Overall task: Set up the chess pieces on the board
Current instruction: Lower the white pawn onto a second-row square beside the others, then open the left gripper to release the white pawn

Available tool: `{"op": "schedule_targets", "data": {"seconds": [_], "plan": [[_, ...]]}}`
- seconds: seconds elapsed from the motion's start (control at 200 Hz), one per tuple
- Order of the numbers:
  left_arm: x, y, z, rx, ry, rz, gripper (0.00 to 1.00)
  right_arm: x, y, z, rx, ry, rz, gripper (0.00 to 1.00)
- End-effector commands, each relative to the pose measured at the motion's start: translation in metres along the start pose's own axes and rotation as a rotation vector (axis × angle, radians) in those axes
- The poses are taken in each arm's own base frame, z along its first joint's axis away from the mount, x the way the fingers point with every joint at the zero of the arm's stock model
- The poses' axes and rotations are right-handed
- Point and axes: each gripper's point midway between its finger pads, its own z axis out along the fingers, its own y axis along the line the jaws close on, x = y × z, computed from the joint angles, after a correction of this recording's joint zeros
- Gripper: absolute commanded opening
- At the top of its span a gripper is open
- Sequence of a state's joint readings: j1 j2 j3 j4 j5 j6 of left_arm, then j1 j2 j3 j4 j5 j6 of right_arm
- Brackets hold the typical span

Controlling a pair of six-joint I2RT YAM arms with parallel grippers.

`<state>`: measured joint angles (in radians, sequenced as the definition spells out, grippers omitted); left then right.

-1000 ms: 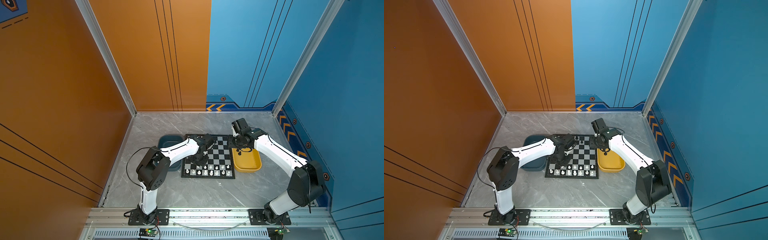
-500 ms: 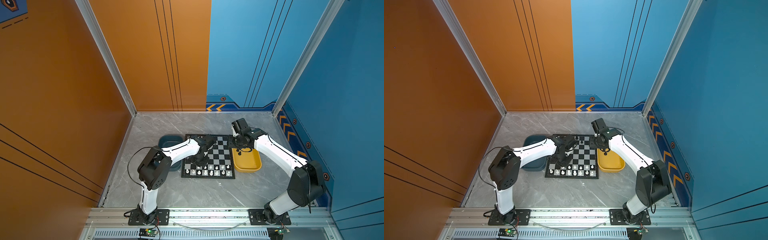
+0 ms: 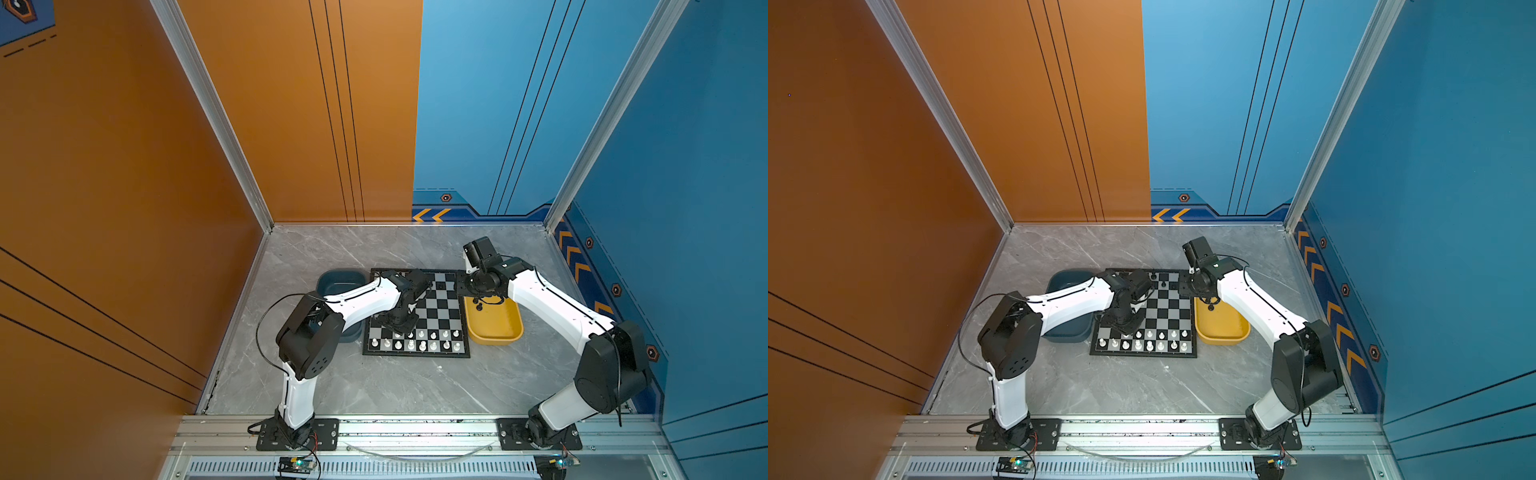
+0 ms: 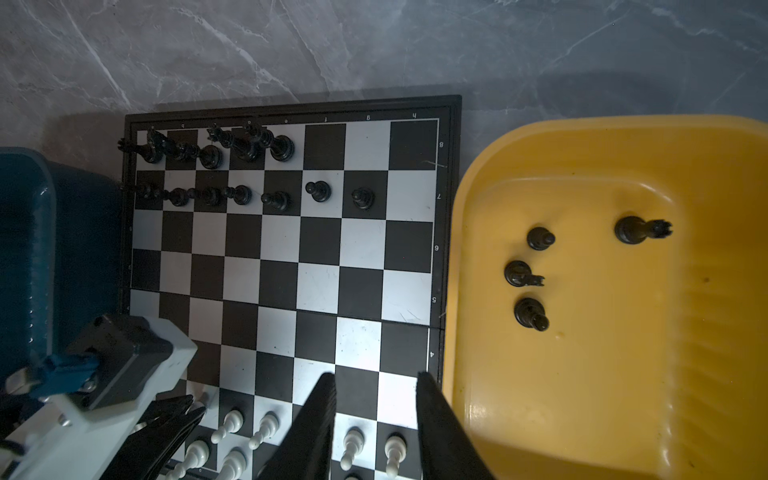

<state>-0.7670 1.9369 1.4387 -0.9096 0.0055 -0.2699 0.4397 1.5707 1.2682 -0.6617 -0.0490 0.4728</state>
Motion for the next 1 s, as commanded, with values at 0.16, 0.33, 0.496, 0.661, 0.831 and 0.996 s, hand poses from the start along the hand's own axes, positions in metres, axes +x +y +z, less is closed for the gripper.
{"op": "schedule_targets", "data": {"seconds": [0.16,0.33,0.496,0.661,0.831,0.996], "plan": [[-0.005,-0.004,-0.014,0.004,-0.031,-0.001,0.23,-0.003,-0.001,-0.012,0.011,-0.039,0.005,0.35],[-0.015,0.004,-0.042,0.024,-0.109,-0.014,0.25,-0.01,-0.006,-0.026,0.023,-0.068,-0.004,0.35],[-0.028,0.021,-0.075,0.032,-0.203,-0.049,0.26,-0.019,-0.021,-0.042,0.054,-0.093,0.003,0.36],[-0.041,0.054,-0.106,0.004,-0.302,-0.121,0.27,-0.024,-0.049,-0.046,0.106,-0.084,0.029,0.36],[-0.057,0.092,-0.127,0.019,-0.427,-0.23,0.27,-0.025,-0.075,-0.038,0.148,-0.044,0.063,0.36],[-0.063,0.125,-0.135,0.064,-0.511,-0.326,0.3,-0.025,-0.087,-0.019,0.168,0.01,0.071,0.37]]}}
